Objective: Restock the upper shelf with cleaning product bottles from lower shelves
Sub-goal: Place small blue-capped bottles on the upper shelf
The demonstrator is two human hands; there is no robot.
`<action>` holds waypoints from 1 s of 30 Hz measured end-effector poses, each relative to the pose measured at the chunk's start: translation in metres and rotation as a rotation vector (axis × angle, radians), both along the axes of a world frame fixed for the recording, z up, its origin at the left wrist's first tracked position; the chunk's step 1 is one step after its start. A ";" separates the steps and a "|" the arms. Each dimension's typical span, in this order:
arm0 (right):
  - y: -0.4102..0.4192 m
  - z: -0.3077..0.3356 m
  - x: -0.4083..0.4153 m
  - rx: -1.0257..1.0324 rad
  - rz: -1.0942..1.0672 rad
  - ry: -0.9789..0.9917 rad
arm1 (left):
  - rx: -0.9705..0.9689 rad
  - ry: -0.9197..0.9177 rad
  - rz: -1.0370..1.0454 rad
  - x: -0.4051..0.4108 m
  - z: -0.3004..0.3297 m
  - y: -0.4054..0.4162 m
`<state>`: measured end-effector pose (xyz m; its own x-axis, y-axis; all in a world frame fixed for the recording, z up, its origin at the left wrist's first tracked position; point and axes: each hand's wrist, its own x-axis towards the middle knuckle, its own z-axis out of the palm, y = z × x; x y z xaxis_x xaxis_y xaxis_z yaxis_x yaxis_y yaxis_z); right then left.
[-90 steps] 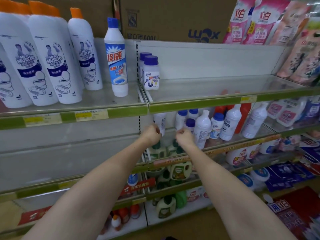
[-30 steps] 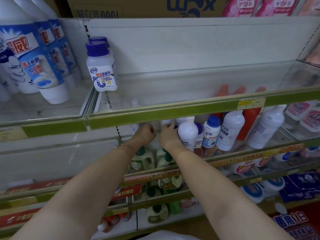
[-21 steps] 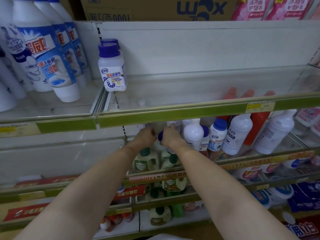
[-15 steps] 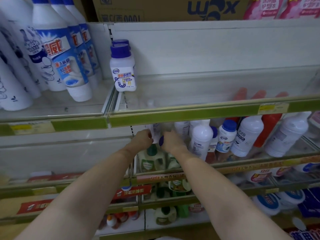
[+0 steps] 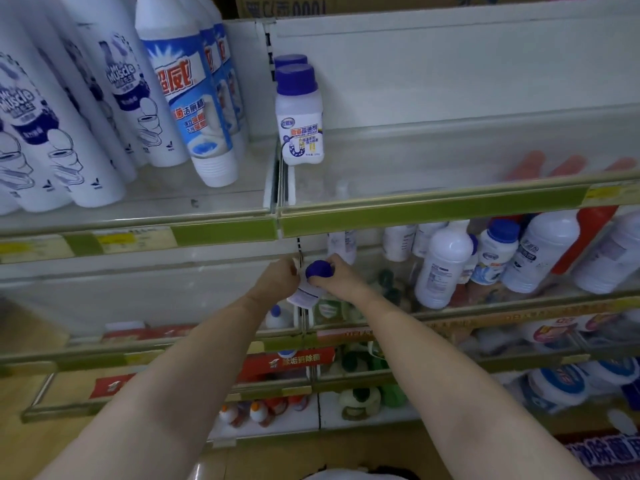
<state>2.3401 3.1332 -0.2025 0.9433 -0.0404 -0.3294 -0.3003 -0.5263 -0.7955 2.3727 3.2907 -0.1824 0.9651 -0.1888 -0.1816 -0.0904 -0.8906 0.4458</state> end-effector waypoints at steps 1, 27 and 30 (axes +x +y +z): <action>0.006 -0.006 0.001 -0.031 -0.012 -0.003 | 0.019 0.011 0.002 0.000 0.000 0.007; 0.097 0.024 -0.086 0.785 -0.896 -0.116 | -0.064 -0.038 -0.152 -0.026 0.038 0.115; 0.098 0.032 -0.105 0.955 -0.958 -0.079 | -0.047 -0.029 -0.200 -0.036 0.044 0.108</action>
